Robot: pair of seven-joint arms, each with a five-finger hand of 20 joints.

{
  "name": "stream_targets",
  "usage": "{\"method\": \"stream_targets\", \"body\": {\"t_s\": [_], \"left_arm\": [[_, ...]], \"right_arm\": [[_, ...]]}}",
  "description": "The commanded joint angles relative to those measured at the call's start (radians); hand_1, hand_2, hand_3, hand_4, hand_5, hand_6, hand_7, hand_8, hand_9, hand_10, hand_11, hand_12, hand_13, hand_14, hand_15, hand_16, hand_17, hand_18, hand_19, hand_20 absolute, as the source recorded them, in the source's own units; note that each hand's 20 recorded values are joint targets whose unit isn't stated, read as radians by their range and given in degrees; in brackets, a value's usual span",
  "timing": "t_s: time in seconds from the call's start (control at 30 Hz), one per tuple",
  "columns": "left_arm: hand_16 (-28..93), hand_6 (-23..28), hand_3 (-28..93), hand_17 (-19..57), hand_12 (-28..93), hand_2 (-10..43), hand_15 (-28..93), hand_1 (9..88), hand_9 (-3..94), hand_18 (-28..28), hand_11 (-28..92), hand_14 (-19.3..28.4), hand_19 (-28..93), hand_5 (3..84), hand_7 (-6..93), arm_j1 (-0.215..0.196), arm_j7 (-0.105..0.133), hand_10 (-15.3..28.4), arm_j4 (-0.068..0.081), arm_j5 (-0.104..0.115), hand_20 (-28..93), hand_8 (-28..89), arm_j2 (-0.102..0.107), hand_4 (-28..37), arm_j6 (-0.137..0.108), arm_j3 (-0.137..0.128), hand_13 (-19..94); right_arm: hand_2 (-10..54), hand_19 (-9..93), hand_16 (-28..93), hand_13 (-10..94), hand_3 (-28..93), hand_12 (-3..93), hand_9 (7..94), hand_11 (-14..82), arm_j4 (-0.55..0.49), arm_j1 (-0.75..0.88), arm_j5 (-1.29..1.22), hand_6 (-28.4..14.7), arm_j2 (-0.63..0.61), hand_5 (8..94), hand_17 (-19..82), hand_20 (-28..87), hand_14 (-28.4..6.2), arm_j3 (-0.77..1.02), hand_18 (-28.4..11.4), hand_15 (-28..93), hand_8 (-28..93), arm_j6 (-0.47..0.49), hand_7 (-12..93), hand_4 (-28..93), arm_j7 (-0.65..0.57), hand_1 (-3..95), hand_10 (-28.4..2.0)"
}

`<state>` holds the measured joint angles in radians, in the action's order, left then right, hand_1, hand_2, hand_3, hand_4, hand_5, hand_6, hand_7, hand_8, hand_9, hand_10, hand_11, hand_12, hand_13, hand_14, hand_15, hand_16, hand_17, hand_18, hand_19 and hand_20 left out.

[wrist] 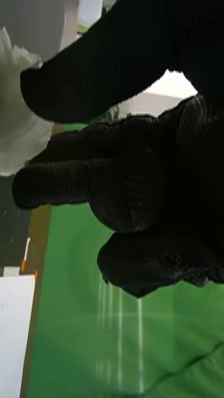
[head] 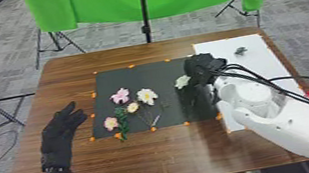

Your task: Arrange flowers

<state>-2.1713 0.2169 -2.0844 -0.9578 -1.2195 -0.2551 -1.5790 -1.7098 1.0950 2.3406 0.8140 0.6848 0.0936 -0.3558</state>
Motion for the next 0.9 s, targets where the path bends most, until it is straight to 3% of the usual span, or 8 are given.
{"method": "stream_targets", "body": {"t_s": [0.03,0.13,0.2,0.3,0.5,0.73,0.9], "left_arm": [[-4,5.0,69,0.6,11,4.9,34,21.7,46.0,13.5,22,18.7,16,45.9,11.7,-0.016,-0.008,14.0,0.005,-0.004,18,-7,-0.005,-28.3,0.004,0.000,34],[-5,5.0,69,0.6,11,4.9,34,21.7,46.1,13.5,22,18.7,16,45.9,11.7,-0.015,-0.007,14.0,0.006,-0.004,18,-7,-0.007,-28.3,0.005,0.001,34],[-5,5.0,69,0.5,11,4.9,34,21.7,46.0,13.5,22,18.7,16,45.9,11.7,-0.010,-0.010,14.0,0.008,-0.005,18,-7,-0.006,-28.3,0.008,0.003,34],[-4,5.0,69,0.5,11,4.9,34,21.8,46.1,13.5,22,18.8,16,45.9,11.7,-0.008,-0.007,14.0,0.009,-0.006,18,-7,-0.007,-28.3,0.009,0.004,34],[-4,5.0,69,0.5,11,4.9,34,21.8,46.1,13.5,22,18.8,16,45.9,11.7,-0.010,-0.007,14.0,0.008,-0.005,18,-7,-0.007,-28.3,0.005,0.004,34],[-4,5.0,69,0.5,11,4.8,34,21.7,46.1,13.5,22,18.8,16,45.9,11.6,-0.001,-0.007,14.0,0.012,-0.006,18,-6,-0.008,-28.3,0.009,0.009,34],[-4,5.0,69,0.5,11,4.8,34,21.7,46.0,13.5,22,18.8,16,45.9,11.6,-0.005,-0.004,14.0,0.012,-0.005,18,-6,-0.010,-28.3,0.008,0.008,34]], "right_arm": [[-9.5,93,34,85,70,23.7,72.9,22.9,-0.092,0.025,-0.048,1.3,-0.030,64.0,64,65,-2.9,0.132,-11.5,69,-10,0.076,20,-20,-0.029,39.5,-12.0],[-9.5,93,34,83,70,23.2,72.3,22.4,-0.054,-0.001,-0.033,1.0,-0.011,63.4,62,64,-4.1,0.174,-12.5,68,-10,0.069,19,-20,-0.087,38.2,-12.5],[-9.5,93,34,81,70,22.1,67.6,18.9,-0.017,-0.028,-0.036,0.8,0.007,61.4,59,62,-5.2,0.209,-13.7,68,-10,0.162,18,-19,-0.140,38.2,-13.6],[-9.5,93,33,77,70,20.5,55.9,11.9,0.074,-0.064,-0.045,-0.6,0.024,51.0,55,57,-7.5,0.228,-15.1,68,-8,0.199,13,-19,-0.176,38.0,-15.6],[-9.5,93,30,73,71,19.2,44.1,5.5,0.256,-0.111,-0.056,-1.1,0.067,40.6,52,51,-8.7,0.236,-16.1,67,-7,0.266,10,-19,-0.218,37.6,-17.2],[-9.5,93,29,73,71,19.0,43.0,5.1,0.426,-0.129,-0.073,-0.3,0.124,39.1,52,49,-8.7,0.247,-16.3,67,-7,0.246,11,-20,-0.216,38.0,-17.5],[-9.5,93,28,77,72,18.6,50.7,8.7,0.462,-0.095,-0.072,3.8,0.126,44.5,55,51,-6.3,0.250,-14.7,68,-10,0.185,16,-21,-0.185,41.5,-15.5]]}}
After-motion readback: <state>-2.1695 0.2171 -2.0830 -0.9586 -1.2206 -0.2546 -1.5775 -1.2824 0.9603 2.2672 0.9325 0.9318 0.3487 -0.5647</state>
